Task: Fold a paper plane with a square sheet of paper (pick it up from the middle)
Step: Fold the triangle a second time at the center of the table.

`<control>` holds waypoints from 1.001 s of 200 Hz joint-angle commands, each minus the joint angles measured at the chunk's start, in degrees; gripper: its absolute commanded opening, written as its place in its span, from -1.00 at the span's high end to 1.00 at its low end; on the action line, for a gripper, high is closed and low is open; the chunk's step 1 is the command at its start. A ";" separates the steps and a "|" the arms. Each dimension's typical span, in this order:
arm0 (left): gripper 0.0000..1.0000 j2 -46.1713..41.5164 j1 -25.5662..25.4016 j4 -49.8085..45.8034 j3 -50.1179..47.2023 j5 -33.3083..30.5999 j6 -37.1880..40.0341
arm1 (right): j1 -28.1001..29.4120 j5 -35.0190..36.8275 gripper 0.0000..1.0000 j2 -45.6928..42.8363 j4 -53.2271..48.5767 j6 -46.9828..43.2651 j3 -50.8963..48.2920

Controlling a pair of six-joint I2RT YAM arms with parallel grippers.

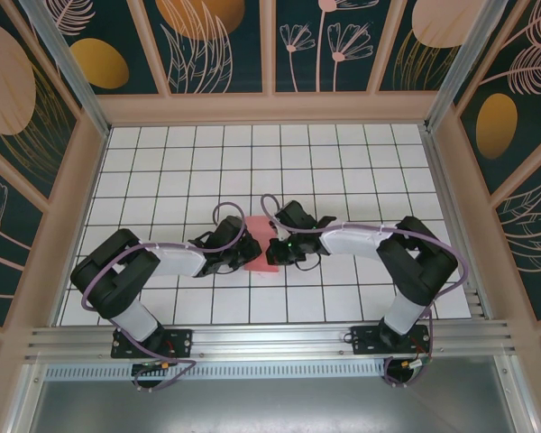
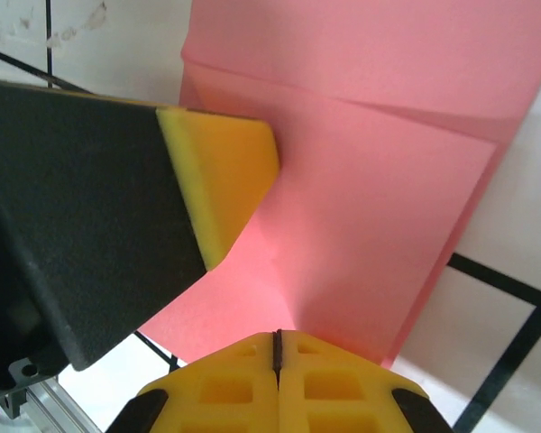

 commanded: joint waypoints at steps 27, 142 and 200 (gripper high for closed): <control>0.78 1.52 0.47 -4.43 -1.92 -1.49 -0.48 | 0.44 0.49 0.87 0.81 -1.94 0.33 -1.60; 0.78 1.25 0.47 -4.90 -2.27 -1.95 -0.62 | 0.44 -1.26 0.87 2.72 -1.19 0.85 -3.98; 0.78 0.99 0.47 -4.70 -2.49 -1.90 -0.46 | 0.44 -2.72 0.86 0.94 -1.71 0.94 -3.80</control>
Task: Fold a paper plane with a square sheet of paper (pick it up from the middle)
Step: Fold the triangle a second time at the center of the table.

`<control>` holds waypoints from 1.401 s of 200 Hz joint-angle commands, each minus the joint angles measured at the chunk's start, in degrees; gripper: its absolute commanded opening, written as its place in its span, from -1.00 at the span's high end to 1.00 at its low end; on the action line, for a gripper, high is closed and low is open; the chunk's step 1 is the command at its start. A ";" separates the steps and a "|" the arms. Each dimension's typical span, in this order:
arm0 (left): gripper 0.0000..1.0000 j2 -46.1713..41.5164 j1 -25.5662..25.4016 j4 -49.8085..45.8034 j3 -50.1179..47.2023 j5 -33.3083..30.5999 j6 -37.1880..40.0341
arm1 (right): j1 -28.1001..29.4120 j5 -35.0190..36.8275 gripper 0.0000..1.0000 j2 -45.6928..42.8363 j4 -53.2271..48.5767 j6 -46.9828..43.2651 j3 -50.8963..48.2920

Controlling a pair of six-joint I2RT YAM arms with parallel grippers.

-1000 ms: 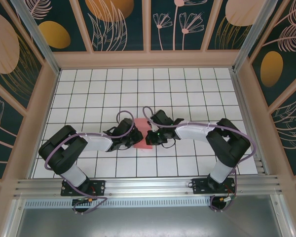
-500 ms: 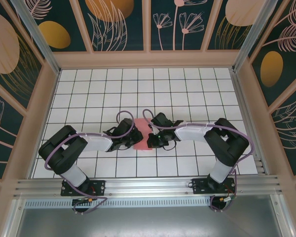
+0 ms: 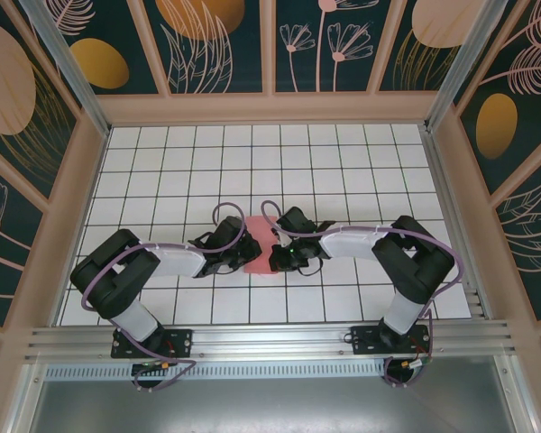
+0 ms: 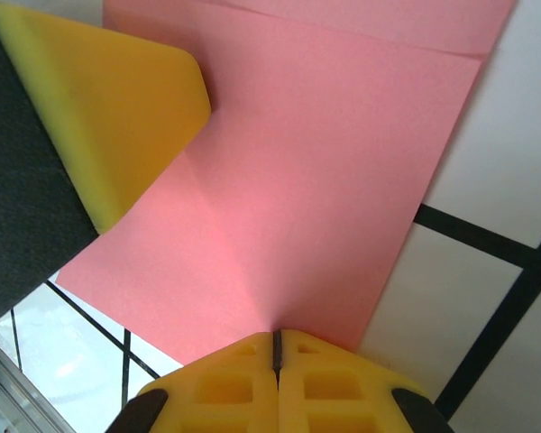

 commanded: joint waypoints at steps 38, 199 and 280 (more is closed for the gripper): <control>0.78 1.17 0.53 -5.28 -2.25 -1.76 -0.41 | 0.31 -2.29 0.85 -1.60 -3.40 0.79 -1.66; 0.78 0.96 0.47 -5.26 -2.43 -1.86 -0.56 | 1.21 -2.45 0.85 -3.64 -6.79 -0.35 -5.14; 0.78 0.68 0.54 -4.97 -2.51 -1.60 -0.59 | 1.21 0.37 0.78 -7.79 -4.98 0.62 -1.20</control>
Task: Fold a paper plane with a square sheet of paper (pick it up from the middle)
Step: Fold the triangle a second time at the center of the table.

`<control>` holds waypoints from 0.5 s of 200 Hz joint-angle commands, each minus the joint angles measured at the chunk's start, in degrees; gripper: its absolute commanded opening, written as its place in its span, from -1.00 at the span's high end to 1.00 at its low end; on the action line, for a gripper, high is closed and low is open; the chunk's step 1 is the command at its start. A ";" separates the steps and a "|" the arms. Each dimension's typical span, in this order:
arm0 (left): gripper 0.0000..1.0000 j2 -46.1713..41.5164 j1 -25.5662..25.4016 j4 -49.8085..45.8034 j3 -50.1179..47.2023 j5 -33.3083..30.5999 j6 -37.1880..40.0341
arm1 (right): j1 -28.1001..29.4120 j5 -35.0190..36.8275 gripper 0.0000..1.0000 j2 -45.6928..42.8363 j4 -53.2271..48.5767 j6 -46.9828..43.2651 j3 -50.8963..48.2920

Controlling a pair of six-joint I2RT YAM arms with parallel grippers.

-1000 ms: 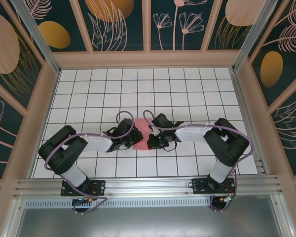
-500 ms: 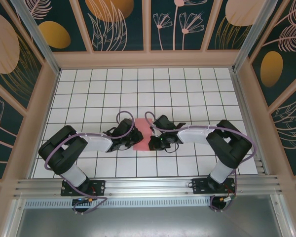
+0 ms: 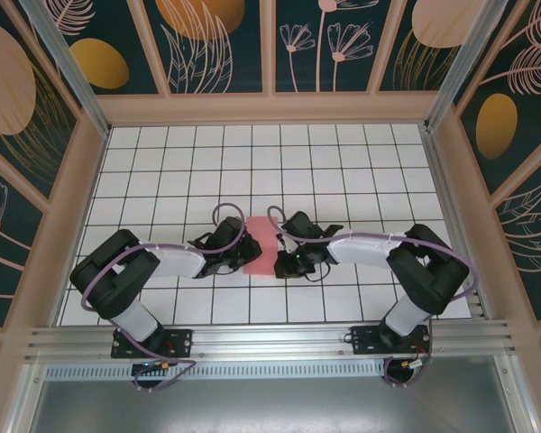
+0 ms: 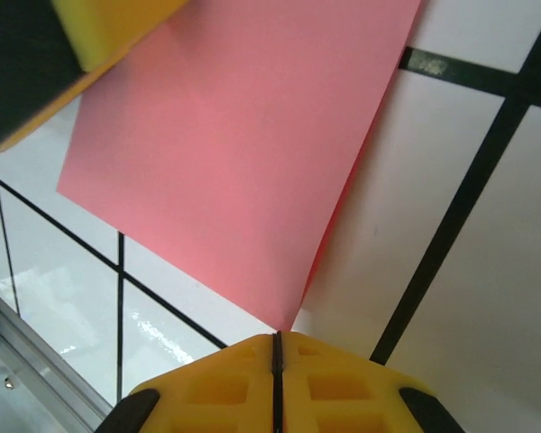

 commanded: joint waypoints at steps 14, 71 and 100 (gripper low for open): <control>0.78 0.86 0.50 -5.41 -2.19 -1.58 -0.57 | 0.52 0.68 0.78 -0.33 -0.33 0.66 3.12; 0.78 0.62 0.54 -5.03 -2.41 -1.40 -0.64 | 0.48 -0.38 0.78 4.18 0.10 -0.05 3.23; 0.78 0.61 0.57 -5.09 -2.45 -1.40 -0.64 | 0.56 -0.66 0.79 5.04 0.03 0.35 1.02</control>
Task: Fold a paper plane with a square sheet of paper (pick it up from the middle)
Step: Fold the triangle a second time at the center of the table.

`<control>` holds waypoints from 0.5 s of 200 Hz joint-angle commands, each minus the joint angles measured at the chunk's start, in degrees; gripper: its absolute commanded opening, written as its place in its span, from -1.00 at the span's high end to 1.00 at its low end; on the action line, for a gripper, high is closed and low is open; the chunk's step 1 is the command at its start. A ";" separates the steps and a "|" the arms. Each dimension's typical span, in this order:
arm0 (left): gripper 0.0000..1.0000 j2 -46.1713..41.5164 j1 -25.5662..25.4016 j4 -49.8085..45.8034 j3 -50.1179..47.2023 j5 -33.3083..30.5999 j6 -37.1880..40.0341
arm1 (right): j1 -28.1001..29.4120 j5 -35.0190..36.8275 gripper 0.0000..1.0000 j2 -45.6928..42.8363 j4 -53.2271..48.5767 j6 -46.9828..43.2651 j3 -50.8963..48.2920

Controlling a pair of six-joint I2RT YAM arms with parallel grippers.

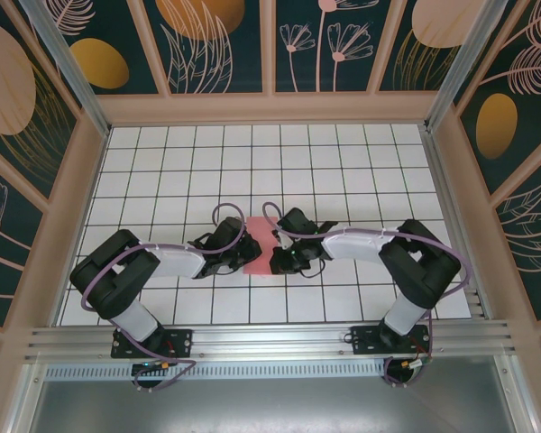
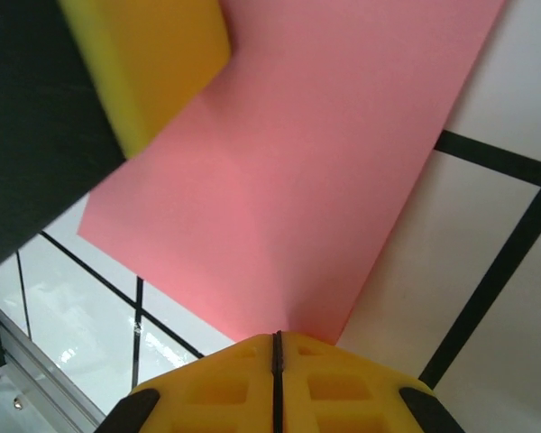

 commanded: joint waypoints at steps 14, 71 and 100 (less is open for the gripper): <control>0.78 0.69 0.48 -5.50 -2.24 -1.40 -0.64 | 0.56 -0.73 0.79 0.92 -0.74 0.58 -3.29; 0.78 0.70 0.47 -5.10 -2.34 -1.41 -0.73 | 0.31 0.28 0.80 -4.86 -0.78 -0.03 -2.97; 0.78 0.50 0.48 -5.38 -2.23 -1.32 -0.49 | -0.08 -0.03 0.80 -6.03 1.41 -0.09 0.00</control>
